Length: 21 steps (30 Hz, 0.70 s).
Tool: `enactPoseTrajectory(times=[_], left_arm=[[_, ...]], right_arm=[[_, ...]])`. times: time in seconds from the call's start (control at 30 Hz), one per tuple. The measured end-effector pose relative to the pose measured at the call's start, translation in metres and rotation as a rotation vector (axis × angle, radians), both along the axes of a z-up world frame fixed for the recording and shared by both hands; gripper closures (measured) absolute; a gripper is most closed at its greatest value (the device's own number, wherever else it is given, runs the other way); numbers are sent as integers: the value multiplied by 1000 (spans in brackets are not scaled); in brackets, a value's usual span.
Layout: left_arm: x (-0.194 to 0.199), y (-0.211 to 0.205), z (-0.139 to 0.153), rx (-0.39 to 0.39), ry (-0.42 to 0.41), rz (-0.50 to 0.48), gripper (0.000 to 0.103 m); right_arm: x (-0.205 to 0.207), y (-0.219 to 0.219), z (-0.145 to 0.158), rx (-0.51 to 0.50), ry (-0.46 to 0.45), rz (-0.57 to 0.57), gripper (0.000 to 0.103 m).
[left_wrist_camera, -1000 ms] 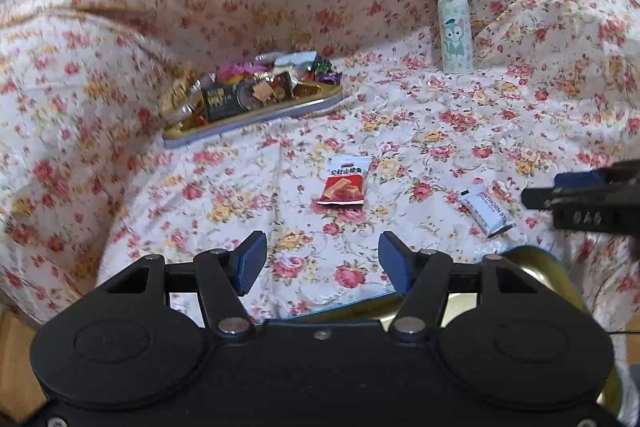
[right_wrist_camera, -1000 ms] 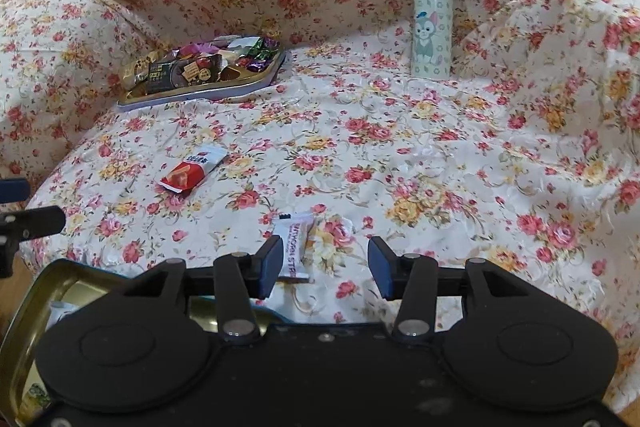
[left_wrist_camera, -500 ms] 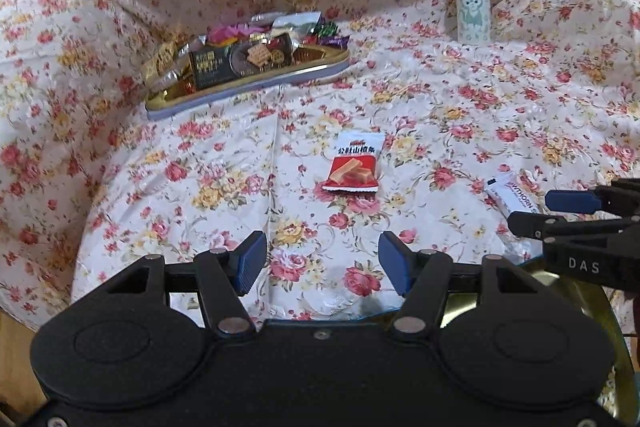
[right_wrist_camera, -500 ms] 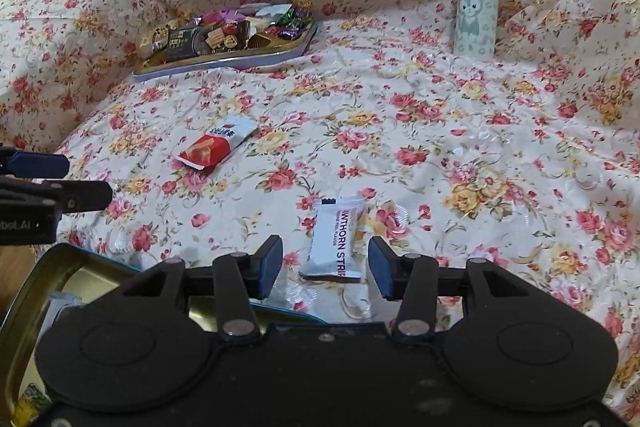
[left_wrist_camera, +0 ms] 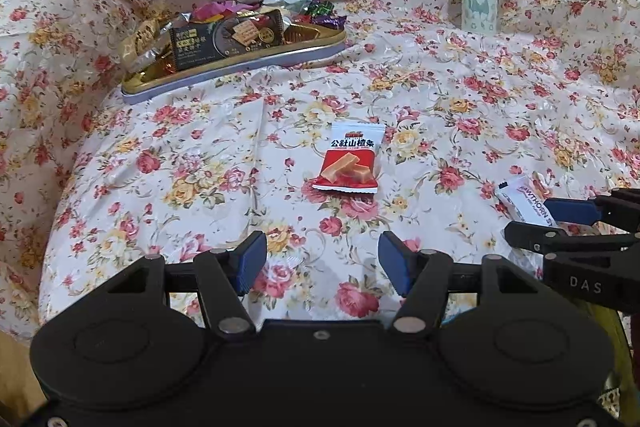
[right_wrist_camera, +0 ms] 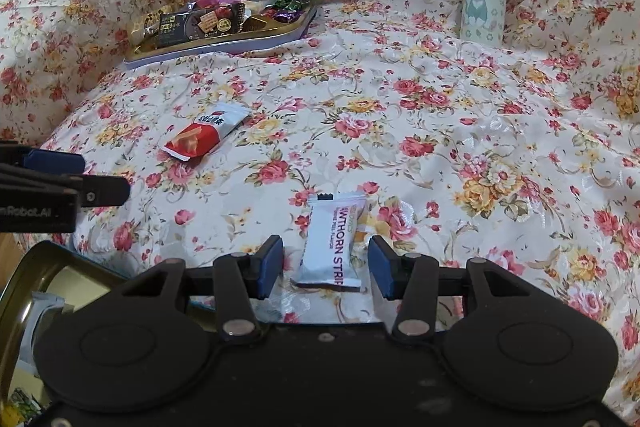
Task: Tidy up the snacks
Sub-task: 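Grasp red hawthorn pack with left gripper while right gripper approaches white hawthorn bar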
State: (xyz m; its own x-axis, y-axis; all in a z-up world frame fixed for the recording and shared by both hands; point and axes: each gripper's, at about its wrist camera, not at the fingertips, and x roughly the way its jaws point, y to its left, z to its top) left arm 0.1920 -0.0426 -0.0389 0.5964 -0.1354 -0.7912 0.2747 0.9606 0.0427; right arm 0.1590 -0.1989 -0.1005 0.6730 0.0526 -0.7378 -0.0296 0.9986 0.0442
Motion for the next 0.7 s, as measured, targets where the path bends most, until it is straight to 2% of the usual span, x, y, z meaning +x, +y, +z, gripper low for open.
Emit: enactPoseTrajectory(times=[0.23,0.7], left_arm=[[16,-5,-6,0,11,-27,37],[45,-24,-15,19,-46,-98,37]], right_arm=[[5,-1,-2,-21,-3,25,53],[11,4,-5,-62,-11,34,51]])
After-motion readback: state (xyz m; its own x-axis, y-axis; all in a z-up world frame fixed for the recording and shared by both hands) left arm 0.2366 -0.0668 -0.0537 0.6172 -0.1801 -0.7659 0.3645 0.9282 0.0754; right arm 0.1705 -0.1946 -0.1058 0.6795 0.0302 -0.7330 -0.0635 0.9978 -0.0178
